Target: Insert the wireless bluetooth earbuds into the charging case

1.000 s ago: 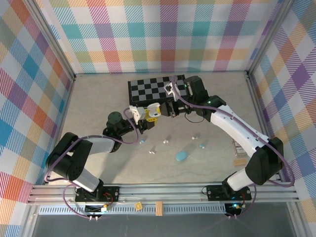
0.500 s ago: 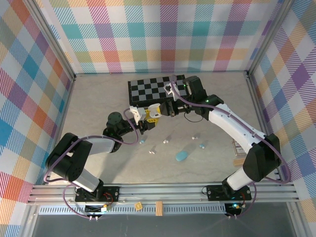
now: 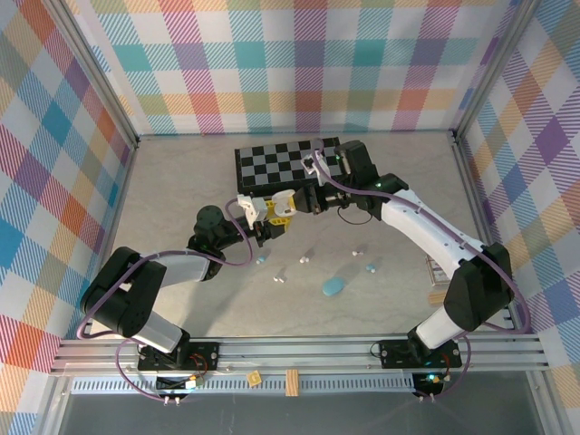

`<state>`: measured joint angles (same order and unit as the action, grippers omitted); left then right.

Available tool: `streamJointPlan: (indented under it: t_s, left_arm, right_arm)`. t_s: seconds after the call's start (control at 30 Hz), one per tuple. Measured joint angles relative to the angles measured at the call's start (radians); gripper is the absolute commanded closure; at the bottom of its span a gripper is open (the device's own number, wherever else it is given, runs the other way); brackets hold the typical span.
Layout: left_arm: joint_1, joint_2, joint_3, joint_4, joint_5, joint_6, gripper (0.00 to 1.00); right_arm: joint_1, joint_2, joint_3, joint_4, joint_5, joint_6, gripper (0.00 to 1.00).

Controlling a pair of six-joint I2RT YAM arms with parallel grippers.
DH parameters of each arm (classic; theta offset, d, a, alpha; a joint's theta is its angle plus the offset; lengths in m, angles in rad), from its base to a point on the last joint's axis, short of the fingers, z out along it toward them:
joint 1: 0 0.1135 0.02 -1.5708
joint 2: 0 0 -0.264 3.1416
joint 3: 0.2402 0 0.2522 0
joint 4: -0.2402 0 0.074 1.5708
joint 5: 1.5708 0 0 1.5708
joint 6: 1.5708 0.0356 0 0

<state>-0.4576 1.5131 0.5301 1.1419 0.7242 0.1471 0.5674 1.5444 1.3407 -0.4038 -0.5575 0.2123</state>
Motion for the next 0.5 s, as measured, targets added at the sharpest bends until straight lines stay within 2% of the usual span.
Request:
streamJointPlan:
  t_s: [0.23, 0.5]
  left_arm:
    - [-0.001, -0.003, 0.004, -0.026, -0.001, 0.0, 0.63]
    - [-0.002, -0.003, 0.005, -0.035, -0.001, 0.0, 0.63]
  right_arm:
    - [0.0, 0.006, 0.0, -0.002, 0.004, -0.011, 0.63]
    - [0.0, 0.003, -0.002, 0.0, 0.0, -0.015, 0.54]
